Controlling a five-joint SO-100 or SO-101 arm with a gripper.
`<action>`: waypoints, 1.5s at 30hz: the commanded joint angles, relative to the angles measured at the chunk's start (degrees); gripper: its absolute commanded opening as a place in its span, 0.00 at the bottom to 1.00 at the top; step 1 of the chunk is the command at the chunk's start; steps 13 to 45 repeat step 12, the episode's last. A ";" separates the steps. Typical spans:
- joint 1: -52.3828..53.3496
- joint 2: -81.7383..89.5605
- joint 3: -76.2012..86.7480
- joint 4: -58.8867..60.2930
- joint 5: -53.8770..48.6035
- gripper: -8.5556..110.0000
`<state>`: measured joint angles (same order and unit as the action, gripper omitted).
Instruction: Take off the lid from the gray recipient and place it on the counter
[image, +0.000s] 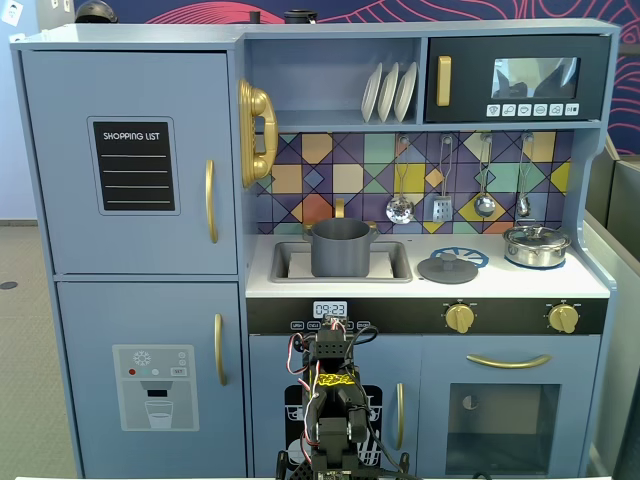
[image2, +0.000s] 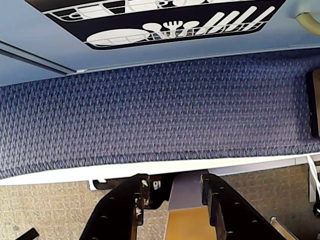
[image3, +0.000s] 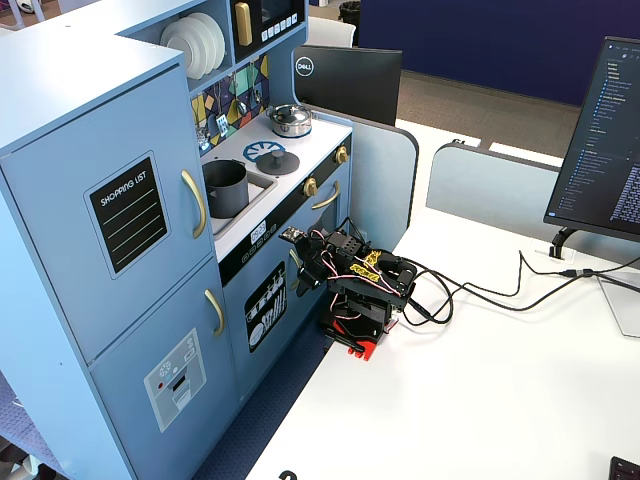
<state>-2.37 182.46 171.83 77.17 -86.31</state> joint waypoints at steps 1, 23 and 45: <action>0.79 -0.35 0.18 10.46 -0.26 0.11; 0.79 -0.35 0.18 10.46 -0.26 0.11; 0.79 -0.35 0.18 10.46 -0.26 0.11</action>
